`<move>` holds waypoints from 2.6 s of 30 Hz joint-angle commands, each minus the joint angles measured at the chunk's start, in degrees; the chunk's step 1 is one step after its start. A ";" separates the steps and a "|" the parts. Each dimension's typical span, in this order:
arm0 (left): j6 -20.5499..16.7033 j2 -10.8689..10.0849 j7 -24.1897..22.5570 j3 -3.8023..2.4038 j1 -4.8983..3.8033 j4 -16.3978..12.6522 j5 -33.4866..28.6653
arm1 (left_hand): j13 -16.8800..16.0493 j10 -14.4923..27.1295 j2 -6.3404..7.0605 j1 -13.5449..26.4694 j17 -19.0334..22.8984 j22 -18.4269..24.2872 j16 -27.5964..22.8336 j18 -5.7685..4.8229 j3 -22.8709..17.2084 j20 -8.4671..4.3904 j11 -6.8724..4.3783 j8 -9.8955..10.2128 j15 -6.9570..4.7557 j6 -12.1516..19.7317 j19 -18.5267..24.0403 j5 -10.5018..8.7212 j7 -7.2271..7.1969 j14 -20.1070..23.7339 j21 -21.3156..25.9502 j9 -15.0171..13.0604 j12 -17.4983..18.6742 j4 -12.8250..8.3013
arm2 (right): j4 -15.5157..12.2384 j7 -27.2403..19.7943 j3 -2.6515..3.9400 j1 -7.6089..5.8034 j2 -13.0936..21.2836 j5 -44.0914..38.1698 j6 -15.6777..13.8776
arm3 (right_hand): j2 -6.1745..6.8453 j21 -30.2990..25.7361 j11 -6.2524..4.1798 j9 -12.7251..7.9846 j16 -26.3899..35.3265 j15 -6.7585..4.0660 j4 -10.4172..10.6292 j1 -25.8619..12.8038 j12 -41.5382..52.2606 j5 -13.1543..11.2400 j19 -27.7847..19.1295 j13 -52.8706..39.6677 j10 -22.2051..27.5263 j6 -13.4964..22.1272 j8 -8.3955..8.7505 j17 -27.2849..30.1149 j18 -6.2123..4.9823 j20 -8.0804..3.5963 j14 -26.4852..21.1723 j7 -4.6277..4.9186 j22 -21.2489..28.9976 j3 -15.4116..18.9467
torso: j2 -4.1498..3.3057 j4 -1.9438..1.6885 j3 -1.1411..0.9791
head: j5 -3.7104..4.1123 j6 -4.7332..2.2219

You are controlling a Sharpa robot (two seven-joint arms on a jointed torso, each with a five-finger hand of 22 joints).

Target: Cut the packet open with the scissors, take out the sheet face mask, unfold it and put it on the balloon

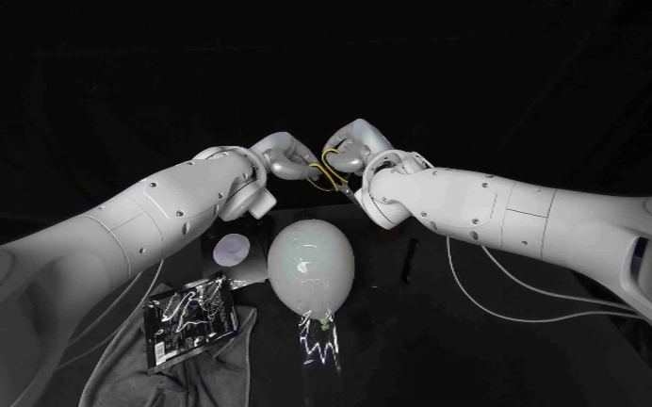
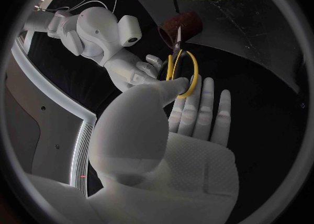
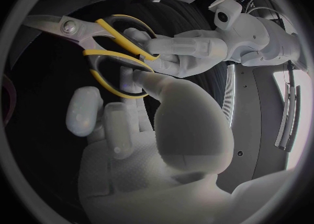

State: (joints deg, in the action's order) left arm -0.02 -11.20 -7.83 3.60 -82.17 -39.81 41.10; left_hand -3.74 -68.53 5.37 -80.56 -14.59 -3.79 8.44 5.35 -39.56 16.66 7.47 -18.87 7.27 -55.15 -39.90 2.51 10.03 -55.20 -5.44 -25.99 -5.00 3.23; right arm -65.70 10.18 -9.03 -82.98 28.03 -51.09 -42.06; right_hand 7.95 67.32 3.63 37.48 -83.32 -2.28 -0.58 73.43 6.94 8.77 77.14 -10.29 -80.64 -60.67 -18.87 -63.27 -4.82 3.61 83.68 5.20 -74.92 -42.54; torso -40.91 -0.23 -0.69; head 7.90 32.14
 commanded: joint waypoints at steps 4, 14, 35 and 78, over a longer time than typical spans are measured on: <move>-1.59 0.72 -0.86 -0.17 -0.16 -0.17 -7.00 | 0.07 -0.44 -0.45 -0.02 0.10 -0.15 -0.14 1.20 -0.26 -0.07 -0.18 -0.30 -0.15 -0.01 -1.23 0.23 -0.24 -0.31 -0.49 -0.15 0.35 -0.36 | -0.49 -1.27 0.00 -0.14 -0.46 -0.66 0.56 | -0.57 0.25 -2.78 0.41 -0.16 -0.51 -1.14 0.18 -0.11 -0.11 0.21 -0.10 -3.34 0.10 -0.20 -0.06 -0.21 -0.05 -0.08 -0.09 -8.40 -0.64 | -0.01 -0.06 -0.06 | 0.31 -0.14; -2.85 1.40 -0.57 -0.17 -0.16 -0.28 -13.20 | 0.04 -0.89 -0.27 0.61 0.08 -0.35 -0.11 1.51 -0.38 -0.07 -0.23 -0.58 -0.20 -0.04 -3.43 0.22 -0.28 -0.64 -0.96 -0.46 0.57 -0.41 | -0.57 -1.63 0.00 -0.21 -0.60 -0.22 0.93 | -0.64 0.26 -2.76 0.43 -0.12 -0.50 -1.23 0.16 -0.13 -0.33 0.21 -0.14 -3.33 0.12 -0.19 0.07 -0.20 -0.05 -0.12 -0.07 -8.41 -0.70 | 0.00 -0.02 0.06 | 0.23 -0.15; -2.55 0.60 0.41 -0.11 -0.10 -1.00 -15.02 | 0.20 10.80 7.22 2.48 1.50 0.59 -3.59 0.15 1.23 0.08 3.84 5.52 2.81 9.58 4.20 0.25 3.86 4.79 1.51 2.40 1.47 -3.02 | -1.05 -2.56 -0.01 -0.34 1.31 0.04 1.30 | -0.75 0.09 -2.70 0.48 -0.07 -0.45 -1.42 0.01 -0.23 -0.98 0.10 -0.25 -3.24 0.21 -0.16 0.15 -0.23 -0.03 -0.17 -0.01 -8.36 -0.80 | -0.03 -0.09 0.00 | 0.33 -0.87; 0.19 -3.66 -4.06 -0.11 0.47 -2.34 -25.09 | 0.03 20.24 4.39 -0.85 7.62 1.44 -5.35 -1.90 26.37 0.27 6.44 8.04 5.89 13.58 19.36 0.24 5.60 24.90 3.04 6.96 0.57 0.50 | -1.73 -3.75 0.51 -0.81 3.84 1.86 1.29 | -0.83 0.08 -2.69 0.52 -0.03 -0.43 -1.56 -0.07 -0.27 -1.43 0.08 -0.34 -3.23 0.24 -0.15 0.27 -0.23 -0.02 -0.22 0.00 -8.36 -0.88 | 0.12 -0.15 0.16 | 1.18 -1.38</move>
State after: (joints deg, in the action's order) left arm 0.78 -14.68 -9.23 3.56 -81.71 -41.88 20.67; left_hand -3.68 -48.45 9.91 -81.77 -6.95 -2.40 3.26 3.89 -12.48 16.99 13.76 -11.17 13.27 -41.84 -20.88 2.88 11.08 -30.52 -2.58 -19.00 -4.20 4.06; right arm -67.15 7.93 -8.62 -83.60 31.64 -49.89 -41.30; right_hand 7.74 67.32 3.83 37.91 -83.22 -2.37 -1.61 73.22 6.47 7.09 77.13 -10.57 -80.43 -60.12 -18.80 -63.05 -4.75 3.62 83.52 5.22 -74.95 -42.93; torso -40.84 -0.30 -0.59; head 8.92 30.71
